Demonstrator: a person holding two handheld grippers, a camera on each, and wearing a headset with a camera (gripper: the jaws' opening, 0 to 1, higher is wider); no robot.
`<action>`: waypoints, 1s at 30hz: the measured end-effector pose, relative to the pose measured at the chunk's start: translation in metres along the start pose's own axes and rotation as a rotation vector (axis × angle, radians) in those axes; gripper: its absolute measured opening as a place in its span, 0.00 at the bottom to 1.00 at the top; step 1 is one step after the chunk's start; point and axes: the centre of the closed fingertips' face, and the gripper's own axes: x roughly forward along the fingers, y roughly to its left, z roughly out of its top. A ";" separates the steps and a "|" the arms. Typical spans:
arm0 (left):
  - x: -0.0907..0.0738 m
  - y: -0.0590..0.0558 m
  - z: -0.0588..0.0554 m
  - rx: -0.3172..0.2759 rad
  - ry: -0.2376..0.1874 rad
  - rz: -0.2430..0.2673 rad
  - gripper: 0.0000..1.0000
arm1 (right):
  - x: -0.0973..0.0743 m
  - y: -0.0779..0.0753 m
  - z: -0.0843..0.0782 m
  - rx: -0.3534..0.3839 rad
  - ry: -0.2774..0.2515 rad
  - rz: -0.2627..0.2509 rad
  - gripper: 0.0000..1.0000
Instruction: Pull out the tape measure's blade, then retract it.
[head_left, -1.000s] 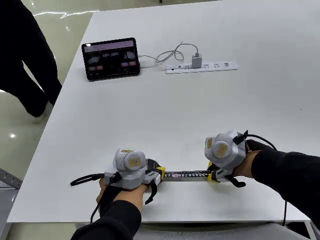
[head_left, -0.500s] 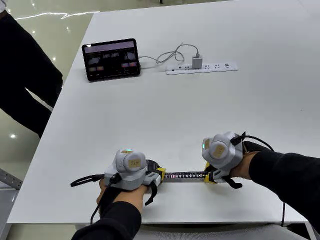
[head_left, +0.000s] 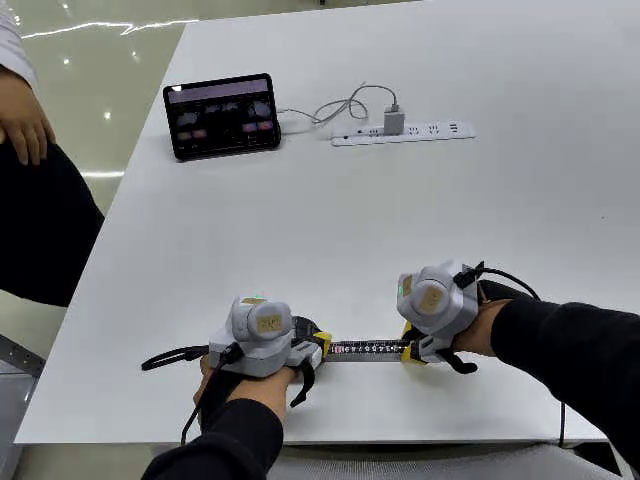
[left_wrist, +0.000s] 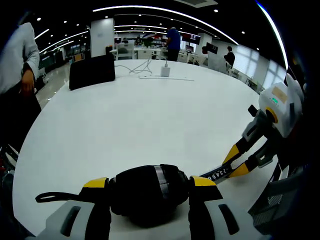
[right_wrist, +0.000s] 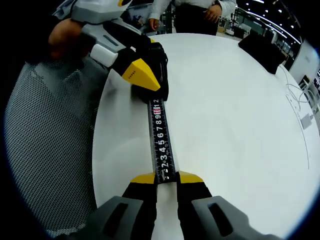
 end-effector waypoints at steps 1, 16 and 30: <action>0.000 0.000 0.000 -0.001 0.000 0.000 0.59 | 0.000 0.000 0.001 0.001 -0.003 0.000 0.10; 0.000 0.000 0.000 -0.003 0.000 0.001 0.58 | 0.005 0.000 0.007 -0.004 -0.009 -0.003 0.10; -0.001 -0.001 0.000 -0.005 0.000 0.000 0.58 | 0.009 -0.001 0.013 -0.001 -0.017 -0.010 0.11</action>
